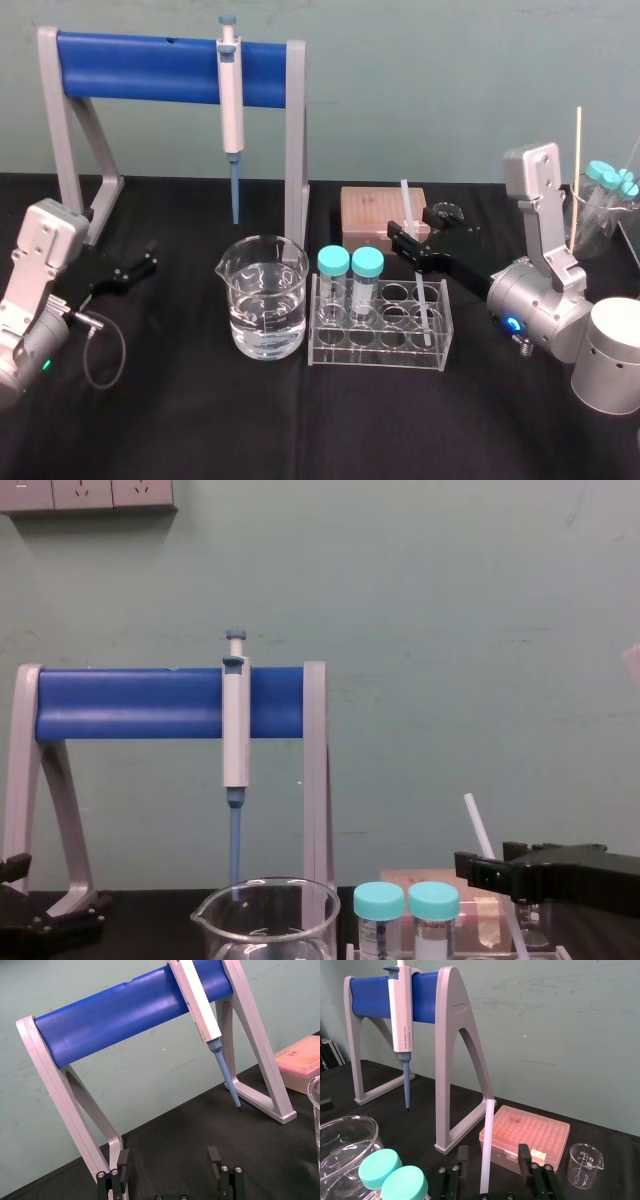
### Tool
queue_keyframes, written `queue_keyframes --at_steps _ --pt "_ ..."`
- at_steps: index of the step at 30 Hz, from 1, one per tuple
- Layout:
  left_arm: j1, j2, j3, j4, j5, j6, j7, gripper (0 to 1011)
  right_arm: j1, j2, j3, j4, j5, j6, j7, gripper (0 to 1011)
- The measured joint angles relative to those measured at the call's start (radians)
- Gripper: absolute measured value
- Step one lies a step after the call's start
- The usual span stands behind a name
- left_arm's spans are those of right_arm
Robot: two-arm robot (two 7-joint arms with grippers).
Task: Pick up the stirring rod with one hand, then place it down.
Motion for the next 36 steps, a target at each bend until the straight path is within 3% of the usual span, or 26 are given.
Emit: queue_keyframes --at_steps 19,33,36 --pt "0.000 0.000 0.000 0.000 0.000 0.000 0.000 1000 0.000 0.000 0.000 -0.001 0.002 0.000 -0.001 79" --pt "0.000 0.000 0.000 0.000 0.000 0.000 0.000 1000 0.000 0.000 0.000 -0.001 0.001 -0.001 0.000 68" --pt "0.000 0.000 0.000 0.000 0.000 0.000 0.000 1000 -0.010 -0.004 0.009 -0.004 -0.007 -0.039 0.008 68"
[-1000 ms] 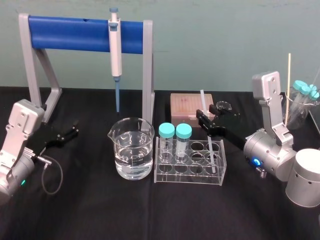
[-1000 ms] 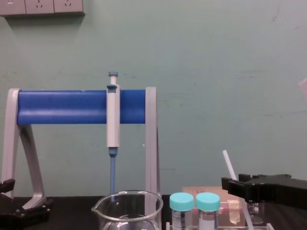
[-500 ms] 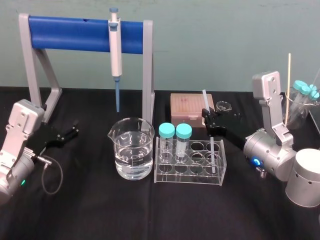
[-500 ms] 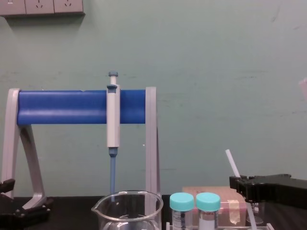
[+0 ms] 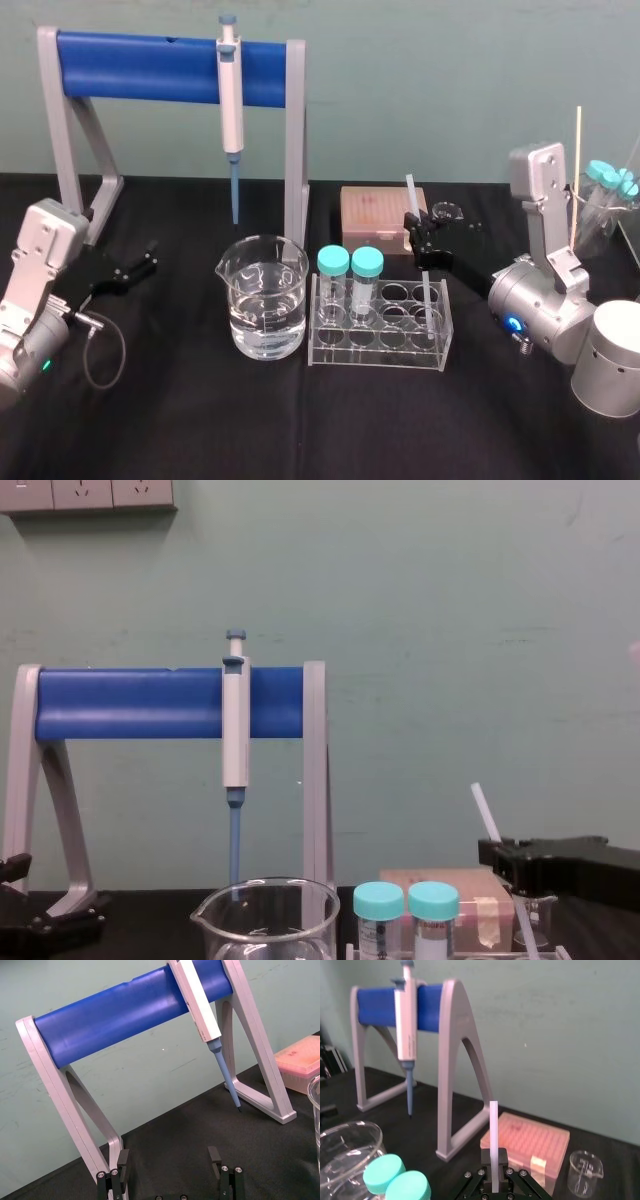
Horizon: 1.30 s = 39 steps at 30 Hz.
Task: Pick up the stirring rod with one hand, then place it down.
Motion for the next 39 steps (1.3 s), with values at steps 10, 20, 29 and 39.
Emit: queue_keyframes --at_steps 10,20,29,39 --pt "0.000 0.000 0.000 0.000 0.000 0.000 0.000 1000 -0.029 -0.021 0.035 -0.014 -0.003 -0.096 0.056 68" --pt "0.000 0.000 0.000 0.000 0.000 0.000 0.000 1000 -0.055 -0.028 0.069 -0.061 -0.019 -0.208 0.084 68" --pt "0.000 0.000 0.000 0.000 0.000 0.000 0.000 1000 -0.071 -0.037 0.118 -0.149 -0.018 -0.272 0.090 68" --pt "0.000 0.000 0.000 0.000 0.000 0.000 0.000 1000 -0.083 -0.043 0.148 -0.200 -0.015 -0.294 0.089 68"
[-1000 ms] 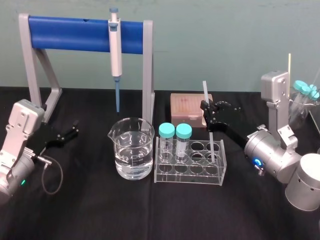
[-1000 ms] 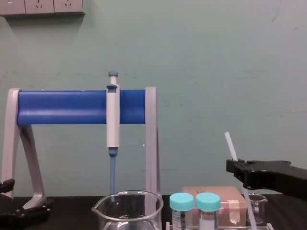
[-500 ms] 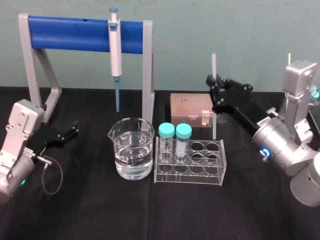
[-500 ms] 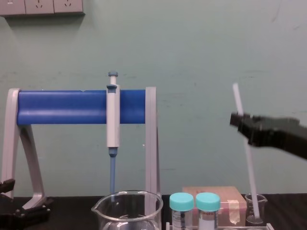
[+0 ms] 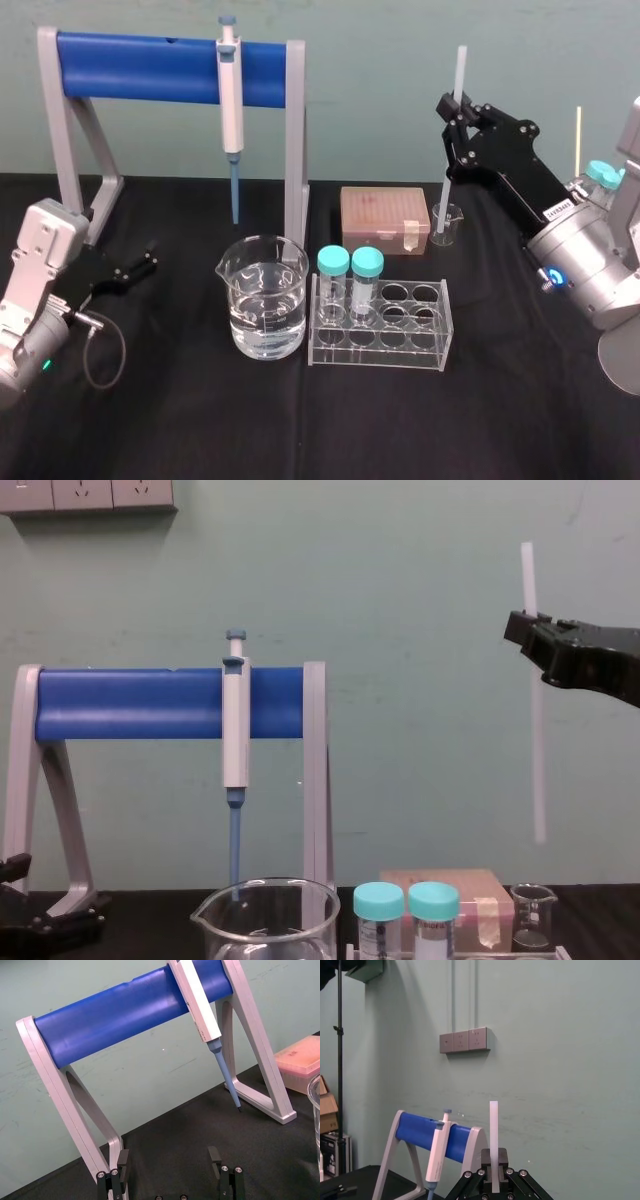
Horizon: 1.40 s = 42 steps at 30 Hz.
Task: Pick up the stirring rod with one hand, then place it down.
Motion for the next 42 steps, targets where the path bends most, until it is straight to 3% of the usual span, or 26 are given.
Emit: queue_keyframes --at_steps 42 --pt "0.000 0.000 0.000 0.000 0.000 0.000 0.000 1001 -0.019 0.000 0.008 -0.010 -0.010 0.003 0.011 68"
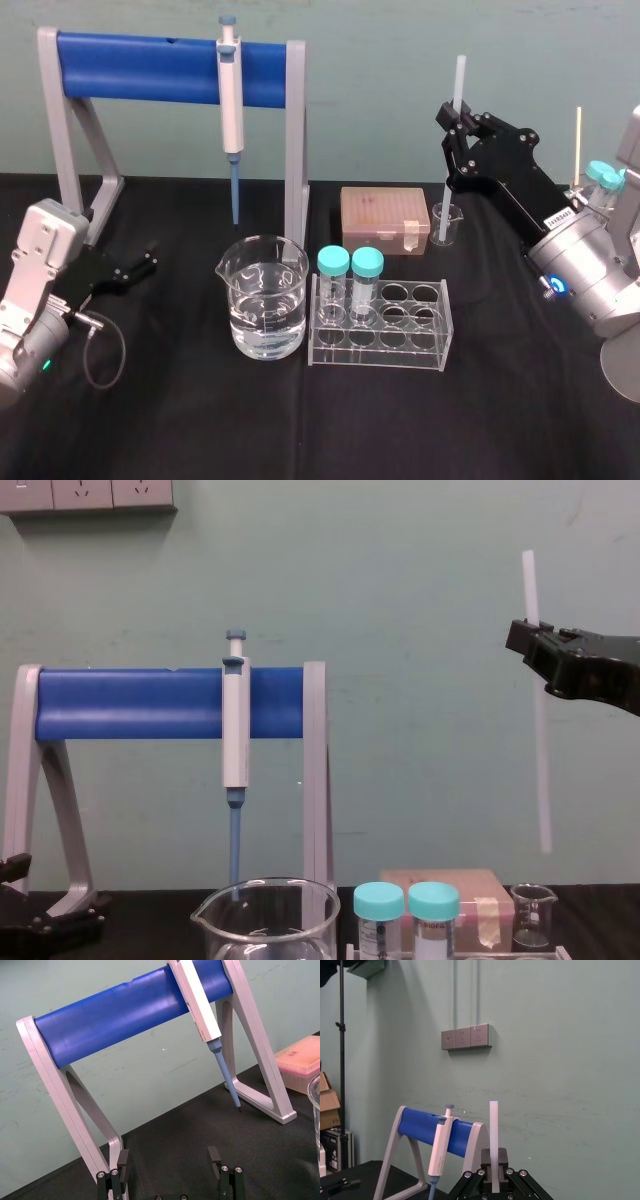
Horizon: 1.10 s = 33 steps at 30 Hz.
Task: Pick up the stirring rod with one hand, then place it down.
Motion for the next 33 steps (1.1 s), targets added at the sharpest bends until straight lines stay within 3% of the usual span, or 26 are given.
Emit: queue_keyframes --at_steps 33 --pt "0.000 0.000 0.000 0.000 0.000 0.000 0.000 1000 0.009 0.001 -0.005 0.008 -0.001 0.004 0.003 68"
